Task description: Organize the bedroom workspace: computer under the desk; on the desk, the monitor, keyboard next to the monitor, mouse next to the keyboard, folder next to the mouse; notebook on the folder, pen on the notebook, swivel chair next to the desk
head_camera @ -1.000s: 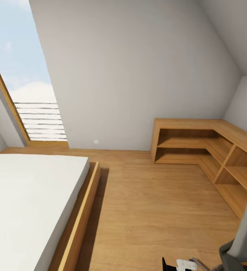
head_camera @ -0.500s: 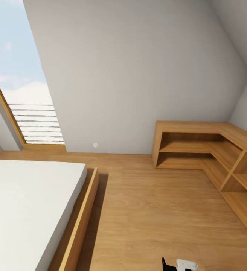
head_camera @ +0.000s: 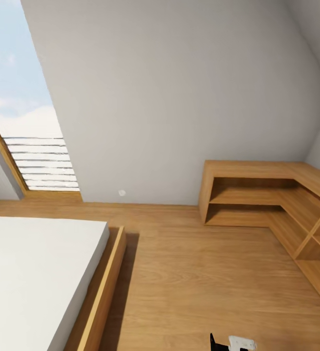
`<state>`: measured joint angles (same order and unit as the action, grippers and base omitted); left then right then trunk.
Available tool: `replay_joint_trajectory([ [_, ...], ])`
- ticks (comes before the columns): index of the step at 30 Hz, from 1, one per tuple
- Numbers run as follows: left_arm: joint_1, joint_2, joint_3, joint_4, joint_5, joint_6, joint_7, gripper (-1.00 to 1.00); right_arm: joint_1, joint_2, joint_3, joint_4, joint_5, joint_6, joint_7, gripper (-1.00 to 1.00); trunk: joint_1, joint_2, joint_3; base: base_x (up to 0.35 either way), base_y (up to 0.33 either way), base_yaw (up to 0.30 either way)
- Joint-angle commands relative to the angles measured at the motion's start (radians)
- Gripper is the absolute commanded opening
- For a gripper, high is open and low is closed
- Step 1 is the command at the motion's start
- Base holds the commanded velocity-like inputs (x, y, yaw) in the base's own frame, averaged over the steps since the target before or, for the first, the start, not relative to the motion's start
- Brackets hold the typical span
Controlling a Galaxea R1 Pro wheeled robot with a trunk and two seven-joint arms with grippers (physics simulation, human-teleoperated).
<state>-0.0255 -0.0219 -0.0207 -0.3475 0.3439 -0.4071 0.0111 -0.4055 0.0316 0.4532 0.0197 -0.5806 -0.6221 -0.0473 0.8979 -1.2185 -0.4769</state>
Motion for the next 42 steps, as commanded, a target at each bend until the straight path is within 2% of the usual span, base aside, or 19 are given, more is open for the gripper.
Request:
replay_joint_trajectory([
  [1,-0.001,0.000,-0.002,0.000,0.004,-0.003,0.001,1.00,-0.001,0.001,0.008,0.002,-0.003,-0.003,-0.005,1.00,0.001,0.000,-0.001,0.333,0.000,0.000],
  [42,-0.001,-0.001,-0.004,0.000,0.003,-0.003,0.001,1.00,-0.001,-0.003,0.008,0.003,-0.003,-0.001,-0.005,1.00,0.001,0.000,-0.001,0.331,0.000,0.000],
])
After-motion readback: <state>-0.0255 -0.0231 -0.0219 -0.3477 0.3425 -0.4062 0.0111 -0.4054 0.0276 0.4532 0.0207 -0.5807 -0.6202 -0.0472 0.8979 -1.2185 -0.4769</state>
